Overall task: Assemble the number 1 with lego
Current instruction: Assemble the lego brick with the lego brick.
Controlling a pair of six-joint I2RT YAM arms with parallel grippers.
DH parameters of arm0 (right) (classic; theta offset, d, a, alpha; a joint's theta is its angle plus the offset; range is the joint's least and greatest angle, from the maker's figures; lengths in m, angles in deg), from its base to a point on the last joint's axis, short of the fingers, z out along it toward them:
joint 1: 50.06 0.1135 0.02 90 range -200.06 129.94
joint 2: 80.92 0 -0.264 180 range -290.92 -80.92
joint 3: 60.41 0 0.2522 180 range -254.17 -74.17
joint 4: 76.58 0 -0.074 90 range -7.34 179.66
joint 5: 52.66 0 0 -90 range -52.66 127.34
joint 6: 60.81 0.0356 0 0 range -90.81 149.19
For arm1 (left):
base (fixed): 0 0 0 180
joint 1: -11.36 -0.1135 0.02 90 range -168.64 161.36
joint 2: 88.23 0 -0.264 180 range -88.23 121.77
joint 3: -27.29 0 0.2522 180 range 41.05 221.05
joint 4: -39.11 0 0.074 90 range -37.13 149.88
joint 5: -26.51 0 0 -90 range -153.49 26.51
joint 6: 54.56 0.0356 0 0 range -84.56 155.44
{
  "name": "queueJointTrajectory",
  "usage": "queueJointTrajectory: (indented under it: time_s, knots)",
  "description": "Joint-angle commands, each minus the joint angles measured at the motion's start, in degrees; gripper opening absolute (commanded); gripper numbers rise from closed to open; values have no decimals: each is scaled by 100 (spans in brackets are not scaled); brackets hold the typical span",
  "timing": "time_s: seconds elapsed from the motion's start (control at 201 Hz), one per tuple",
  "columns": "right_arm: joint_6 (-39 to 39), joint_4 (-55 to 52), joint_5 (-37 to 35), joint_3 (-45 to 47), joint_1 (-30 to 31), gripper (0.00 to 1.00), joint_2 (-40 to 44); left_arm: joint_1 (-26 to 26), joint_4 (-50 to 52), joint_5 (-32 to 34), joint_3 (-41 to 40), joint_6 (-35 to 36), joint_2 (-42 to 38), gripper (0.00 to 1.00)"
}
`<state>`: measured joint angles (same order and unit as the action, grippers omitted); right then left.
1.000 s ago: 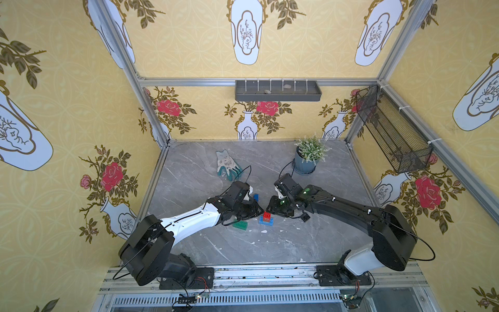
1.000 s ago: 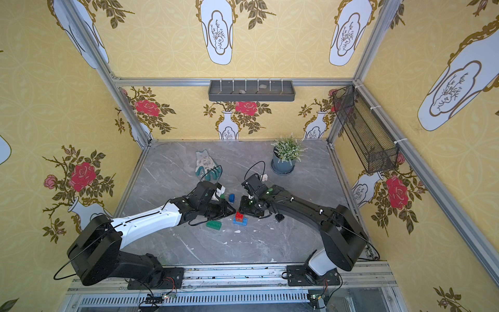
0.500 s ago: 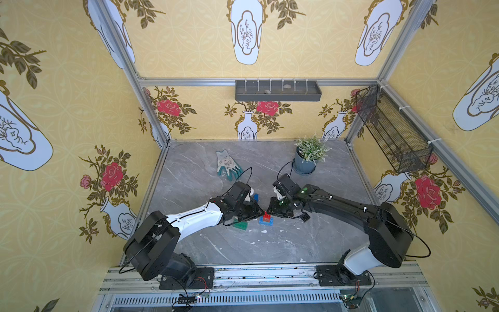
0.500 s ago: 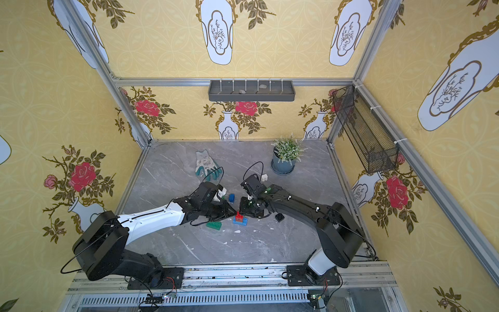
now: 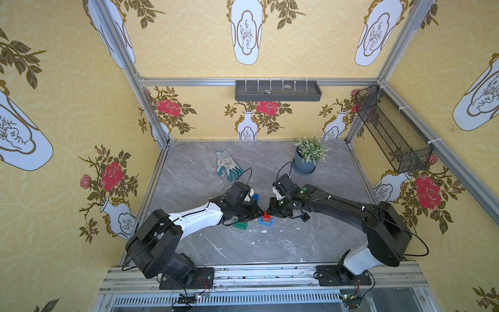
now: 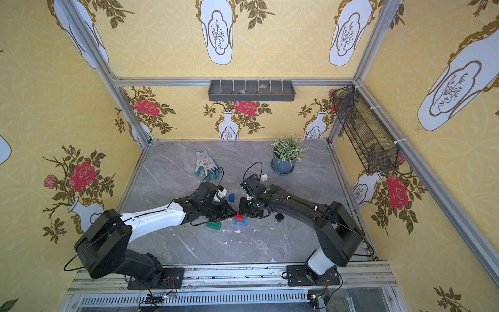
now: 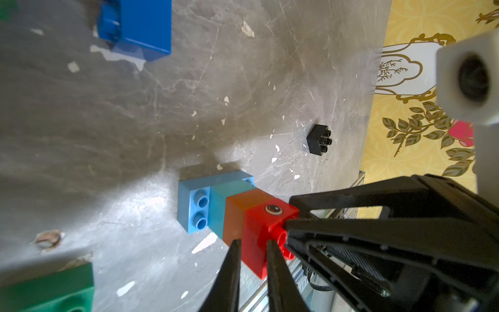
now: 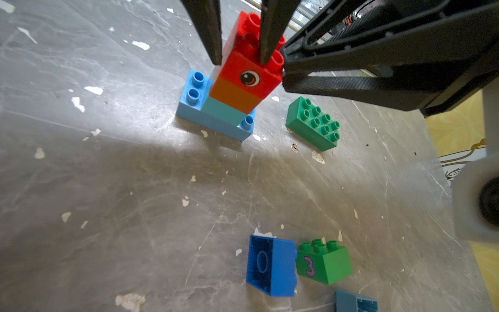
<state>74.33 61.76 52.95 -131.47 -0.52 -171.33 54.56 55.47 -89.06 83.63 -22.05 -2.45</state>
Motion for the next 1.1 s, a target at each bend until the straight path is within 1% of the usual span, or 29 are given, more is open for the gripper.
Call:
queueJointTrajectory:
  time_s: [0.0, 0.304, 0.408, 0.518, 0.627, 0.732, 0.861, 0.936, 0.986, 1.045, 1.09]
  knots:
    - [-115, -495, -159, 147, 77, 25, -171, 31, 206, 0, -97, 56, 152, 20]
    - [-225, -623, -160, 29, 170, 25, -275, 30, 342, 34, -107, 153, 67, 21]
    - [-262, -605, -178, -68, 163, 28, -221, 29, 489, 84, -3, 258, 31, 23]
    - [-329, -539, -185, -223, 158, 33, -96, 29, 649, 218, 123, 358, -122, 25]
    - [-485, -243, 238, -319, -23, 36, 48, 31, 722, 312, 258, 490, -334, 25]
    - [-691, -419, 171, -621, -153, 43, 75, 30, 907, 416, 454, 631, -483, 27]
    - [-829, -565, 151, -748, -325, 52, 250, 22, 978, 493, 579, 726, -666, 32]
    - [-909, -669, -44, -748, -397, 56, 483, 22, 946, 572, 567, 728, -808, 33]
    - [-995, -818, -448, -685, -420, 57, 679, 22, 907, 674, 532, 728, -939, 35]
    - [-1067, -1026, -1007, -467, -507, 60, 926, 13, 823, 857, 437, 703, -1119, 38]
    - [-1043, -1160, -1158, -258, -679, 61, 1087, 6, 734, 1012, 348, 680, -1261, 38]
